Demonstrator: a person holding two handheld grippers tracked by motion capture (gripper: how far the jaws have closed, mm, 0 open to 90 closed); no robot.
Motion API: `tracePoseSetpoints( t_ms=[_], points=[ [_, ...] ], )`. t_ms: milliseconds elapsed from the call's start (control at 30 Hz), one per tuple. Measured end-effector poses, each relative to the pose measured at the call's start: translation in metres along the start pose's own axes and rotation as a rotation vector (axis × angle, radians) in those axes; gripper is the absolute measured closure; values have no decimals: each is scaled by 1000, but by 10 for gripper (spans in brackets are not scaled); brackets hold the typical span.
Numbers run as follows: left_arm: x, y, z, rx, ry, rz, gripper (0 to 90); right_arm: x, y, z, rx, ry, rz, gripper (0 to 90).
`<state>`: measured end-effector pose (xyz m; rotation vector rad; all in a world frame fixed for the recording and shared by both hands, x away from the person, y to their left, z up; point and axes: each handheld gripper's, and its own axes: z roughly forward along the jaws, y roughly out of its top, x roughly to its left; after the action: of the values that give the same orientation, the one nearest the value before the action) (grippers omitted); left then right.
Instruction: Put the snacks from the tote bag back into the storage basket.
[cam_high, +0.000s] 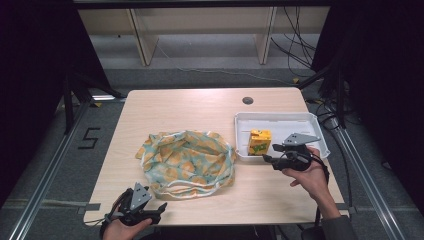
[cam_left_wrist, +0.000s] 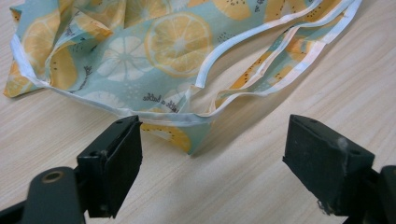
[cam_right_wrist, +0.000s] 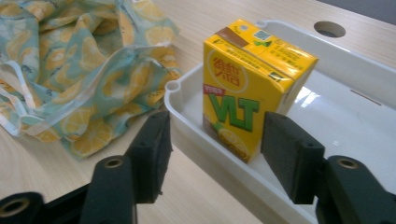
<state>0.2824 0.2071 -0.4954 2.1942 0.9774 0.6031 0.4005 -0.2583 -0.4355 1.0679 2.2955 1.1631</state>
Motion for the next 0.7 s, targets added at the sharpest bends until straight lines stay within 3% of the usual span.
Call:
tracePoseSetpoints(
  t_ms=[67, 167, 233, 267, 300, 367, 433, 500, 533, 600, 700],
  points=[
    [-2, 0, 2, -30, 1, -25, 186, 2, 0, 1, -1, 0, -8, 399],
    [-3, 0, 2, -25, 0, -47, 186, 7, 0, 1, 3, 4, -9, 370],
    [-2, 0, 2, -23, 3, -26, 187, 7, -1, 2, -7, 3, -20, 362],
    [-2, 0, 2, -24, 3, -30, 186, 8, -1, 3, -14, 3, -26, 356],
    [-3, -1, 2, -25, -1, -49, 186, 12, -2, 3, 0, 8, 1, 352],
    [-3, -1, 2, -26, -2, -48, 187, 11, -4, 6, -8, 10, -35, 344],
    [-3, 0, 2, -25, -1, -48, 186, 14, -6, 8, 10, 14, -4, 340],
    [-3, -1, 2, -24, -2, -47, 187, 14, -7, 9, 8, 15, -24, 336],
    [-3, -1, 3, -25, -2, -48, 187, 16, -8, 9, 13, 16, -1, 335],
    [-3, 0, 2, -24, -3, -48, 186, 13, -9, 10, 4, 14, -39, 332],
    [-2, 0, 2, -20, -1, -35, 187, 16, -10, 10, 16, 22, -9, 329]
  ],
)
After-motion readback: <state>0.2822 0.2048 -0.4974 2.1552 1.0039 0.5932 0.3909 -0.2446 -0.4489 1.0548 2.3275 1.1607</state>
